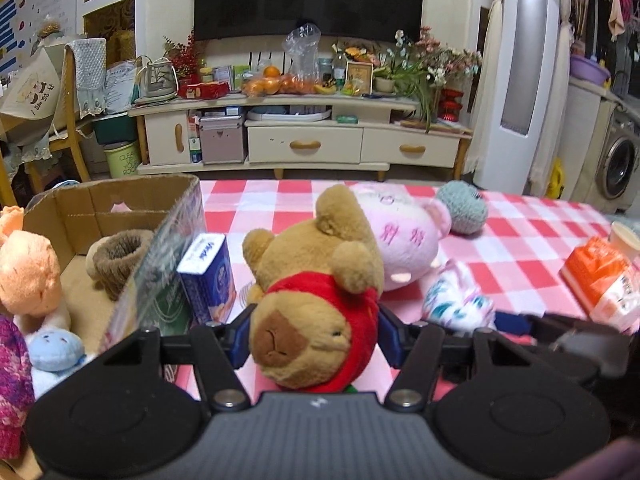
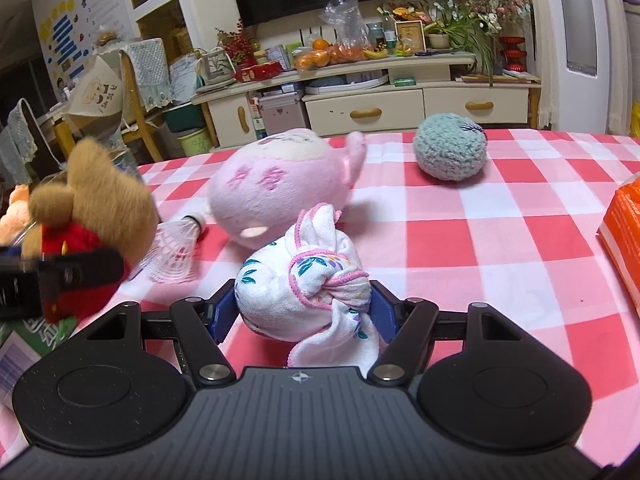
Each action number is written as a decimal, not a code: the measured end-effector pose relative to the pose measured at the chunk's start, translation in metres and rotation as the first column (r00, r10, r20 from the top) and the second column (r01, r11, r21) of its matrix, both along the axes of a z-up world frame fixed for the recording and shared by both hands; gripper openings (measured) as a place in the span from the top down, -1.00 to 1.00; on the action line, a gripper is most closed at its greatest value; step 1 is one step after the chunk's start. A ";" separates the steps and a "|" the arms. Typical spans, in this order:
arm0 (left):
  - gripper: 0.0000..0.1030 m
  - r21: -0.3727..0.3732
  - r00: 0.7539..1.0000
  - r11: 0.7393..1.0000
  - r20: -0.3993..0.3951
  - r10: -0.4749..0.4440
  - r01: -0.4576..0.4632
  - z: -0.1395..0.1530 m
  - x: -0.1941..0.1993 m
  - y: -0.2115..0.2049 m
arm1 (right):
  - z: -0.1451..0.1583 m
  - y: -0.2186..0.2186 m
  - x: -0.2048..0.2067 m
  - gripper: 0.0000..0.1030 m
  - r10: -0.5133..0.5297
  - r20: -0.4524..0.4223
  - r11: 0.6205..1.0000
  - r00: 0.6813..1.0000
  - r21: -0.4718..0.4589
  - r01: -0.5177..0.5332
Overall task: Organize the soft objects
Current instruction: 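Carry both held toys into the cardboard box and open both tools, then move both open tools toward the pink pig plush and teal knitted ball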
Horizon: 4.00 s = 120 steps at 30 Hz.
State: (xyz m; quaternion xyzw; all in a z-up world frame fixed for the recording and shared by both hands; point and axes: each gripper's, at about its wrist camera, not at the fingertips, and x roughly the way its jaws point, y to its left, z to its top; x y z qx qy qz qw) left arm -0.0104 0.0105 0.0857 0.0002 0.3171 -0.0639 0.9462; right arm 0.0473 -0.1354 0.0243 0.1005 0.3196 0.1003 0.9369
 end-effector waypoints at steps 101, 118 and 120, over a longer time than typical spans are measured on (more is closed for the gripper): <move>-0.84 -0.044 0.980 0.985 0.099 0.173 -0.170 0.024 0.015 0.094 | 0.072 0.050 -0.063 -0.95 0.018 0.211 0.999 0.977 -0.050 -0.008; -0.84 0.027 0.988 0.996 0.133 0.082 -0.087 0.023 0.015 0.050 | 0.051 -0.006 -0.036 -0.96 -0.173 0.131 0.984 0.976 0.061 0.166; -0.84 0.038 0.990 0.997 0.129 0.060 -0.065 0.022 0.017 0.042 | 0.049 -0.010 -0.033 -0.97 -0.197 0.131 0.980 0.972 0.063 0.190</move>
